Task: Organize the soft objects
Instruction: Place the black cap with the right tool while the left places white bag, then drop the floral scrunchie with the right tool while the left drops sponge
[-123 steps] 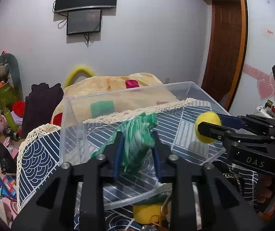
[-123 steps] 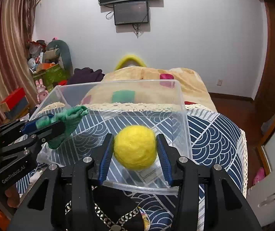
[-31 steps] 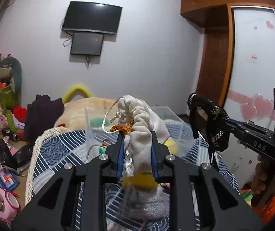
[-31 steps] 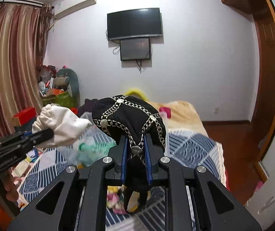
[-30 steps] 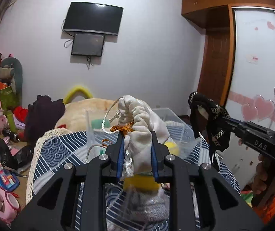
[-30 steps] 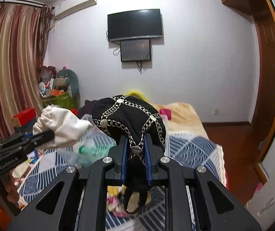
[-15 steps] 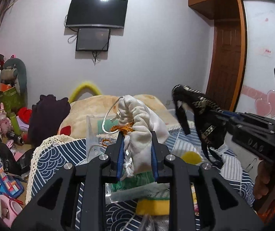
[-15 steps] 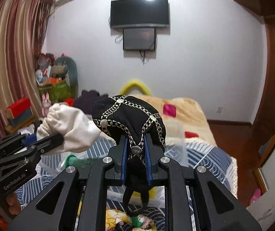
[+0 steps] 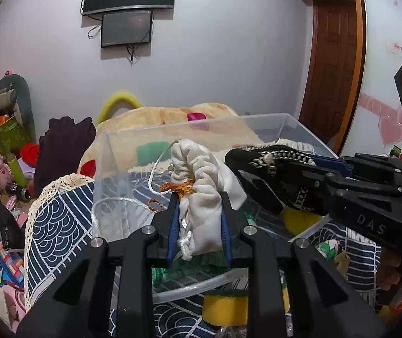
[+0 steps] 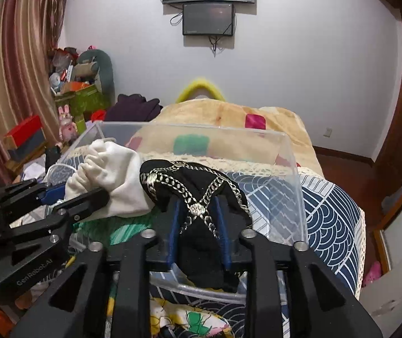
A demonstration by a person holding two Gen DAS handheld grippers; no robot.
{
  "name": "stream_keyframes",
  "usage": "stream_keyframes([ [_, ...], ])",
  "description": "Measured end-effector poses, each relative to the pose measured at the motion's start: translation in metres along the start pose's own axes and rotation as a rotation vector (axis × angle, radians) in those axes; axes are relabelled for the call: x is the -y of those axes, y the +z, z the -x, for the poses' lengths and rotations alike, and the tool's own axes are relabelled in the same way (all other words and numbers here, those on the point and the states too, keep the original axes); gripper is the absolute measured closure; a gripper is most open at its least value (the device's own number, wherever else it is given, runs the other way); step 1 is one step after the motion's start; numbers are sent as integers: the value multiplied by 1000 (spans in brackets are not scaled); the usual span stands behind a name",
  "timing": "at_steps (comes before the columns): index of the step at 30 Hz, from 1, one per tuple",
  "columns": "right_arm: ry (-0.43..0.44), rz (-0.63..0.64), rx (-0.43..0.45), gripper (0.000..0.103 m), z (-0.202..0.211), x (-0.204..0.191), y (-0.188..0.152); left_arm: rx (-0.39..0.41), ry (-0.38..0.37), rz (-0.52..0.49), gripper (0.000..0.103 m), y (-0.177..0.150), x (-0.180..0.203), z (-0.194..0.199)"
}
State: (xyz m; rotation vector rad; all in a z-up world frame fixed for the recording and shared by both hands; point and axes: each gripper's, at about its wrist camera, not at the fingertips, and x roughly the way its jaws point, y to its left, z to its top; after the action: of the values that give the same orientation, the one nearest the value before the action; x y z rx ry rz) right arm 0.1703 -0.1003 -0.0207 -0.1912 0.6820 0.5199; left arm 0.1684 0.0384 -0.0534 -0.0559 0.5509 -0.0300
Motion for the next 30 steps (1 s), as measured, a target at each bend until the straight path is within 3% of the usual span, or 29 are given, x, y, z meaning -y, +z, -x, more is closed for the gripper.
stream_keyframes([
  [5, -3, 0, 6, 64, 9, 3, 0, -10, -17, 2, 64, -2, 1, 8],
  [7, -11, -2, 30, 55, 18, 5, 2, -1, -12, -4, 50, -2, 1, 15],
  [11, -19, -9, 79, 49, 39, 8, 2, 49, -1, -6, 41, -1, 1, 37],
  [14, -22, -17, 120, 37, 57, 10, 0, 75, -10, 7, 31, 1, 1, 53],
  [19, -28, -32, 152, 25, 75, 13, -10, 122, -6, 32, 6, -2, 0, 78],
  [23, -19, -38, 133, 23, 75, 12, -21, 137, 4, 43, 4, -13, 4, 89],
  [30, -14, -38, 51, 22, 56, 8, -48, 67, -19, 20, 4, -36, 15, 81],
])
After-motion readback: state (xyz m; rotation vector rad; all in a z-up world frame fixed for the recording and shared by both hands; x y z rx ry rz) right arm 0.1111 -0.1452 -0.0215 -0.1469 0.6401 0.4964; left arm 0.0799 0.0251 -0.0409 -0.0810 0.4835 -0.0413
